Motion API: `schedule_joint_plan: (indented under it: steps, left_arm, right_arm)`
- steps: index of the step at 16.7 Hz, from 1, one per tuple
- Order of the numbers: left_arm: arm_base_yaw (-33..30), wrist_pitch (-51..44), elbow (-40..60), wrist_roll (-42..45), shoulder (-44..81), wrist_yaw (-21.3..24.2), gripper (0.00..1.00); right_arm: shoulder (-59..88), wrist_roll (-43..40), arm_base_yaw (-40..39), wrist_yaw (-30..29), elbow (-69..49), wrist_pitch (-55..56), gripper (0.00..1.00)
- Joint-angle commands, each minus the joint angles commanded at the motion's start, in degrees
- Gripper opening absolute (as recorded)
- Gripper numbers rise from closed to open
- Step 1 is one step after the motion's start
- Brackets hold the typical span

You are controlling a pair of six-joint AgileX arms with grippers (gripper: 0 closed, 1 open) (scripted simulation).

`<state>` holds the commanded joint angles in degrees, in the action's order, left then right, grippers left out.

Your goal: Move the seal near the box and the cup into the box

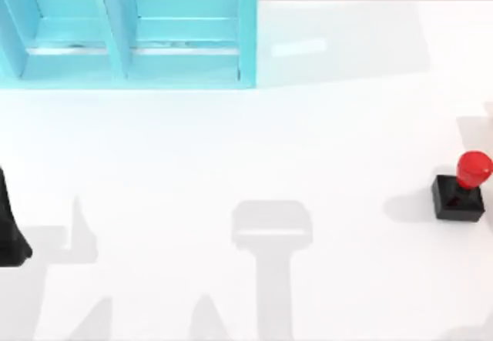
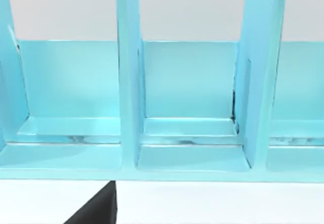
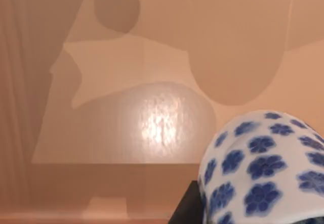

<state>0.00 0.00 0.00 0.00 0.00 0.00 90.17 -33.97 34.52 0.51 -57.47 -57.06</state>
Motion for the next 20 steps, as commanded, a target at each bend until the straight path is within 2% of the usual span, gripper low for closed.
schedule_joint_plan:
  steps: [7, 20]
  left_arm:
    - [0.00, 0.00, 0.00, 0.00, 0.00, 0.00, 1.00]
    - [0.00, 0.00, 0.00, 0.00, 0.00, 0.00, 1.00]
  right_arm:
    - [1.23, -0.02, 0.05, 0.02, 2.51, 3.08, 0.00]
    - [1.23, -0.02, 0.05, 0.02, 2.51, 3.08, 0.98]
